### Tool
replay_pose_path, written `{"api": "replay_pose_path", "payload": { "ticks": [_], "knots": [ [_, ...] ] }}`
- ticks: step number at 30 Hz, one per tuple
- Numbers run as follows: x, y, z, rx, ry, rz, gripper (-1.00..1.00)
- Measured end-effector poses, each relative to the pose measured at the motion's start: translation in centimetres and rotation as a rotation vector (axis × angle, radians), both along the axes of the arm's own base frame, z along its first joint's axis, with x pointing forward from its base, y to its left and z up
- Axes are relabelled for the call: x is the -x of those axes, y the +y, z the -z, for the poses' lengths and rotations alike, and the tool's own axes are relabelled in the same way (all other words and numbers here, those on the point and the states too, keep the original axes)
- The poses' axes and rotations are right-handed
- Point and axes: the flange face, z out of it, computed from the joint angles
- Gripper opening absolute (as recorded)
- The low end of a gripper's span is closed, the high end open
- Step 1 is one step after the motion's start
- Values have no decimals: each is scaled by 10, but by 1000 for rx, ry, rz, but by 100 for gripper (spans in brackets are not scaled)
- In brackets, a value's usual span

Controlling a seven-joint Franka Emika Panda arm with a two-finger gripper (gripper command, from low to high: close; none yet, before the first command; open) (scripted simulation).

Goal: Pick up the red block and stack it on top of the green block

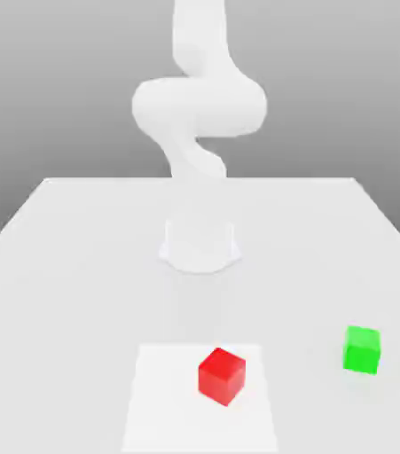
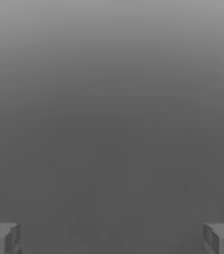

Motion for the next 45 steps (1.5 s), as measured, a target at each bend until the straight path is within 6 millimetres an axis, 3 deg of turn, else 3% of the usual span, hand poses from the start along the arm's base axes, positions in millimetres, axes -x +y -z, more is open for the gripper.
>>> {"api": "replay_pose_path", "payload": {
  "ticks": [5, 10, 14, 19, 26, 27, 34, 40, 45],
  "knots": [
    [-53, 8, 118, -132, 198, 86, 0],
    [-71, 22, 235, -199, 386, 200, 0],
    [-63, 31, 325, -209, 525, 311, 0],
    [-29, 35, 425, -173, 671, 470, 0],
    [-17, 33, 506, -153, 706, 519, 0],
    [-16, 33, 514, -154, 708, 519, -100],
    [-16, 34, 514, -154, 705, 519, -100],
    [-16, 34, 460, -153, 705, 519, -100],
    [-10, 92, 445, -172, 711, 545, -100]
  ]
}}
